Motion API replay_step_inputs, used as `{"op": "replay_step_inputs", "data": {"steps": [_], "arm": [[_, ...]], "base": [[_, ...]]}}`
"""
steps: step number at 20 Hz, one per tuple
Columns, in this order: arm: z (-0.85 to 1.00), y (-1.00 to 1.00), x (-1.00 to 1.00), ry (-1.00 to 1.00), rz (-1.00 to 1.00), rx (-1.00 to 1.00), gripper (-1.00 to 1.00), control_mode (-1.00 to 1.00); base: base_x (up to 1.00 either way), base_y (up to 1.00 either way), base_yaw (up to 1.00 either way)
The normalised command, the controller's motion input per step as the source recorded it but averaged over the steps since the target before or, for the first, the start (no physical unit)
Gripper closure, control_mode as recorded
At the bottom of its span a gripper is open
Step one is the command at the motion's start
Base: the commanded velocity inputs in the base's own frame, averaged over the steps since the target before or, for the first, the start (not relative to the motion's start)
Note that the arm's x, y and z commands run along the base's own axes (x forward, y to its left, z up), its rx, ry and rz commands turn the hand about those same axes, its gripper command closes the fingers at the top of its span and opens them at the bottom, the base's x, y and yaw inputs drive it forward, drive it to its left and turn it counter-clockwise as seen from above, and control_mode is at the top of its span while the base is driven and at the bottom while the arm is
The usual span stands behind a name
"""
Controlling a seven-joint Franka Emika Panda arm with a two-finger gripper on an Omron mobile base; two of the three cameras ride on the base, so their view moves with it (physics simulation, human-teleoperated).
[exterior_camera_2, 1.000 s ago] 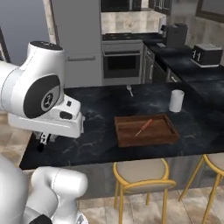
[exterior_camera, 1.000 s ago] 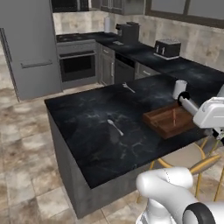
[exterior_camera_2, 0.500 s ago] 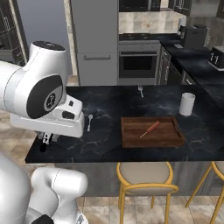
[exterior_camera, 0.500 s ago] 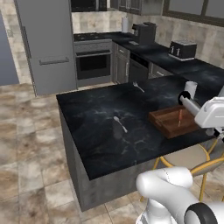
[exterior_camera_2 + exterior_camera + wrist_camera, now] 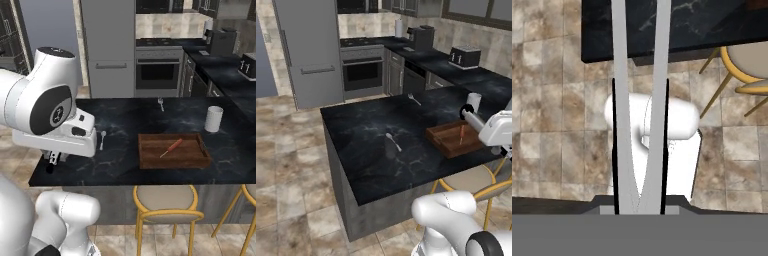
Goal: Take the tongs from the drawer on the left and place them on the dining counter next to the tray containing the hot dog.
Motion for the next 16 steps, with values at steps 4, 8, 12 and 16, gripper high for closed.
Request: {"op": "replay_step_inputs", "data": {"steps": [4, 8, 12, 16], "arm": [[0.04, 0.07, 0.1, 0.04, 0.0, -0.02, 1.0, -1.0], [0.21, 0.16, 0.63, 0.3, 0.01, -0.11, 1.0, -1.0], [0.12, 0.02, 0.56, 0.31, 0.08, -0.12, 1.0, -1.0], [-0.12, -0.28, 0.61, 0.12, 0.14, 0.0, 1.0, -1.0]], "base": [[0.11, 0.11, 0.0], [0.0, 0.0, 0.0], [0.0, 0.0, 0.0], [0.0, 0.0, 0.0]]}}
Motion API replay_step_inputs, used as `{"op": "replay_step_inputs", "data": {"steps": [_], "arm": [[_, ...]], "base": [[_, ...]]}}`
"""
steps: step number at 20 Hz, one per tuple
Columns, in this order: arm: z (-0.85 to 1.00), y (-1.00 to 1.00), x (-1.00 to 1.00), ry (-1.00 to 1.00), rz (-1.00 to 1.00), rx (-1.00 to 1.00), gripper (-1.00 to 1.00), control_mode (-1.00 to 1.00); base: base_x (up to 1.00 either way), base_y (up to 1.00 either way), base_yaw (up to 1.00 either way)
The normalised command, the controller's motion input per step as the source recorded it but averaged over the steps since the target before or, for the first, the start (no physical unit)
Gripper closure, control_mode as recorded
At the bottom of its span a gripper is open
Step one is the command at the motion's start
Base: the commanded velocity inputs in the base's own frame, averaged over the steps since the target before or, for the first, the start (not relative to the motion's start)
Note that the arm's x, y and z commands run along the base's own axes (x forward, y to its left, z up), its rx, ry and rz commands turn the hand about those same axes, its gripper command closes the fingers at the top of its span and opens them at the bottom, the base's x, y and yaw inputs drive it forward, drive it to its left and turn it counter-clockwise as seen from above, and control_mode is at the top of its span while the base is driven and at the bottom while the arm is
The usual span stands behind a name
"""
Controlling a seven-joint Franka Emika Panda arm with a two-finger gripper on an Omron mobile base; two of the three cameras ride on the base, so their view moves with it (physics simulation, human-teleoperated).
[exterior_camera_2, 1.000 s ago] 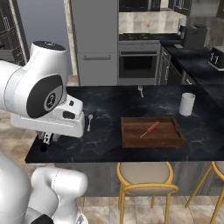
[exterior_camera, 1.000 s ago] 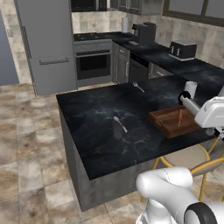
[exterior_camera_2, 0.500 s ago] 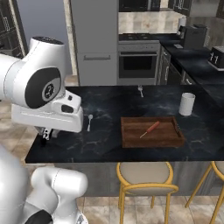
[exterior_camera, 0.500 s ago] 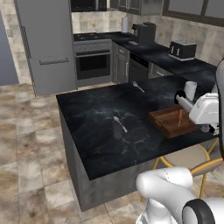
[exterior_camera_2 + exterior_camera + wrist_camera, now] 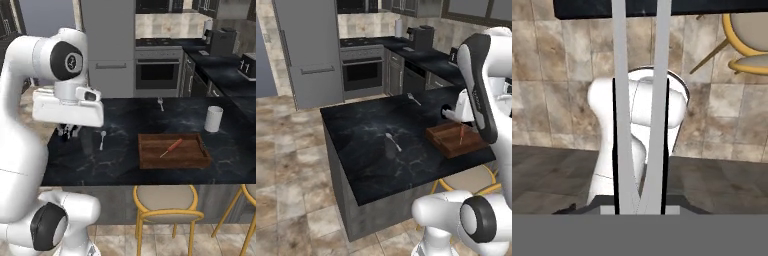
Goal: Take the tongs from the drawer on the left and place them on the dining counter next to the tray containing the hot dog.
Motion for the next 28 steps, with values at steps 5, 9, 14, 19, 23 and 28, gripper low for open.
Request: {"op": "replay_step_inputs", "data": {"steps": [5, 9, 14, 19, 23, 28], "arm": [[-0.9, -0.37, 1.0, 0.0, 0.09, 0.0, 1.0, -1.0], [-0.91, -0.2, 1.0, 0.0, 0.11, 0.0, 1.0, -1.0], [-0.34, -0.01, 1.0, 0.0, 0.13, 0.03, 1.0, -1.0], [-0.38, -0.01, 1.0, 0.0, 0.14, 0.08, 1.0, -1.0], [-0.62, -0.11, 0.86, -0.04, 0.16, 0.15, 1.0, -1.0], [-0.56, -0.05, 0.42, -0.1, 0.1, 0.05, 1.0, -1.0]], "base": [[0.0, 0.0, 0.0], [0.0, 0.0, 0.0], [0.0, 0.0, 0.0], [0.0, 0.0, 0.0], [0.0, 0.0, 0.0], [0.0, 0.0, 0.0]]}}
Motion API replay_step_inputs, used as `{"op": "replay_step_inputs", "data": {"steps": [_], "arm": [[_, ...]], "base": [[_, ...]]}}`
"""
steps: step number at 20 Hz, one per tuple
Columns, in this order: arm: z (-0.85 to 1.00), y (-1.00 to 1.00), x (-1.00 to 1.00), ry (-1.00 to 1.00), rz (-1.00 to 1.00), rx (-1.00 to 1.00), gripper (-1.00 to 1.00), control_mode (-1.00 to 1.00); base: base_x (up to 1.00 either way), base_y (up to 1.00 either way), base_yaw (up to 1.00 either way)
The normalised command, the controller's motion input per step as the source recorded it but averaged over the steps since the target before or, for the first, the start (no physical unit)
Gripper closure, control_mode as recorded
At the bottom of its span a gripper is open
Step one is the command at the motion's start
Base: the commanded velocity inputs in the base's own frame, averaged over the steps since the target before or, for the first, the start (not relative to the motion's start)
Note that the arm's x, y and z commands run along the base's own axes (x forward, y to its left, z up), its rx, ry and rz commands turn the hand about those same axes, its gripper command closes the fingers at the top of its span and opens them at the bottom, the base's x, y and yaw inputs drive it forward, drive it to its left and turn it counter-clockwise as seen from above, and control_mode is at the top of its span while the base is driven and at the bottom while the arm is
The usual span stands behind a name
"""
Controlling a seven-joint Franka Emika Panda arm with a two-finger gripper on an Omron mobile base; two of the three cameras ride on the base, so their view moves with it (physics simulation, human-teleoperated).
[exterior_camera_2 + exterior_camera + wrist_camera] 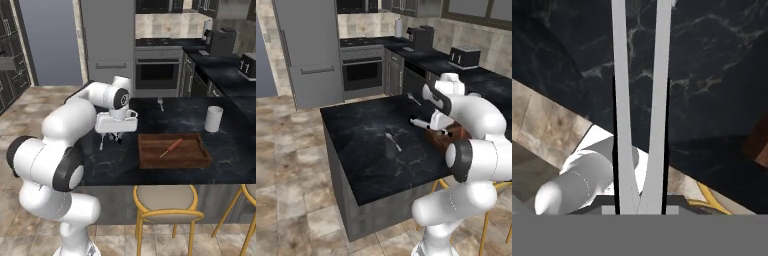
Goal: Take the tongs from the drawer on the left and place them on the dining counter next to the tray containing the hot dog.
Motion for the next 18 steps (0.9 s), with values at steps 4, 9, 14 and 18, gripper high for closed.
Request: {"op": "replay_step_inputs", "data": {"steps": [4, 9, 14, 18], "arm": [[-0.25, 0.0, 0.39, -0.01, 0.07, -0.01, 1.0, -1.0], [-0.04, 0.0, 0.53, 0.0, 0.02, -0.03, 1.0, -1.0], [-0.02, -0.01, 0.49, 0.0, -0.01, 0.0, 1.0, -1.0], [-0.11, 0.0, 0.27, 0.0, -0.08, 0.0, 1.0, -1.0]], "base": [[0.0, 0.0, 0.0], [0.0, 0.0, 0.0], [0.0, 0.0, 0.0], [0.0, 0.0, 0.0]]}}
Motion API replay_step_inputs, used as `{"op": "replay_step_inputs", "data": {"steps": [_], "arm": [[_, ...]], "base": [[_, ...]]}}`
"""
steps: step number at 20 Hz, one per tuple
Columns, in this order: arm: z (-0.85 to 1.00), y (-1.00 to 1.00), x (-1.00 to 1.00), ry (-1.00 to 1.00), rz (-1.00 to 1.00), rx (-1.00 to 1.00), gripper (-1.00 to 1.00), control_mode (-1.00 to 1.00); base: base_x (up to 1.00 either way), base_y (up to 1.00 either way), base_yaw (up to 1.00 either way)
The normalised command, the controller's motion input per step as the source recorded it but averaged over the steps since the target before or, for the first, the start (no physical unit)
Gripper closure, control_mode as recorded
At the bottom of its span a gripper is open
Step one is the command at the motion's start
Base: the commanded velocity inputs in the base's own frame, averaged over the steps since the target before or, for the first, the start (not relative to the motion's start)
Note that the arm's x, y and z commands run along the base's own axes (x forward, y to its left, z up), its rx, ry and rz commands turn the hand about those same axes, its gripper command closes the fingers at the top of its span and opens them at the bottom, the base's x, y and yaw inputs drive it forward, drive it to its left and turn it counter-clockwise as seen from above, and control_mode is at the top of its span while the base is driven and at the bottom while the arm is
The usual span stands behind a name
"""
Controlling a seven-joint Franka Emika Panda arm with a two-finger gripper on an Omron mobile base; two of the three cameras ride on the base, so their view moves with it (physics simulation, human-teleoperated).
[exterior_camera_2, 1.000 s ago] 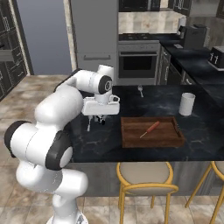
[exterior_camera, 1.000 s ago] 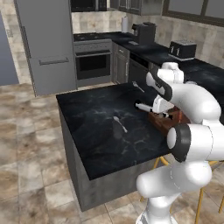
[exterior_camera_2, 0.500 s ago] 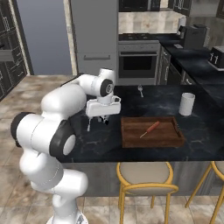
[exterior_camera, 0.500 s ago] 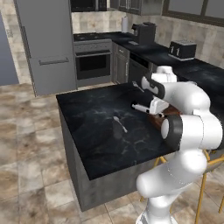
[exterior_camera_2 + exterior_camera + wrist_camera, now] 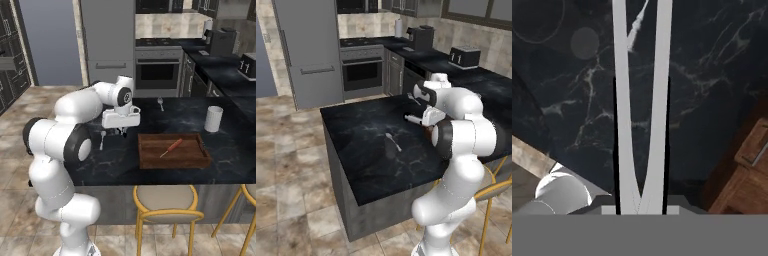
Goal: Take the tongs from the drawer on the left and place them on the dining counter next to the tray containing the hot dog.
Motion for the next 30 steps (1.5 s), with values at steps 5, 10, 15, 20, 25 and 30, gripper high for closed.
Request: {"op": "replay_step_inputs", "data": {"steps": [5, 10, 15, 20, 25, 30], "arm": [[-0.21, 0.0, 0.1, 0.0, -0.09, 0.0, 1.0, -1.0], [-0.38, -0.1, 0.12, 0.0, -0.08, 0.0, 1.0, -1.0], [-0.44, -0.1, 0.0, 0.0, -0.01, 0.0, 1.0, -1.0], [-0.46, -0.02, 0.01, 0.0, 0.0, 0.0, 1.0, -1.0], [-0.42, 0.0, 0.0, 0.0, 0.0, -0.01, 1.0, -1.0], [-0.33, 0.0, 0.0, 0.0, 0.0, -0.02, 1.0, -1.0]], "base": [[0.0, 0.0, 0.0], [0.0, 0.0, 0.0], [0.0, 0.0, 0.0], [0.0, 0.0, 0.0], [0.0, 0.0, 0.0], [0.0, 0.0, 0.0]]}}
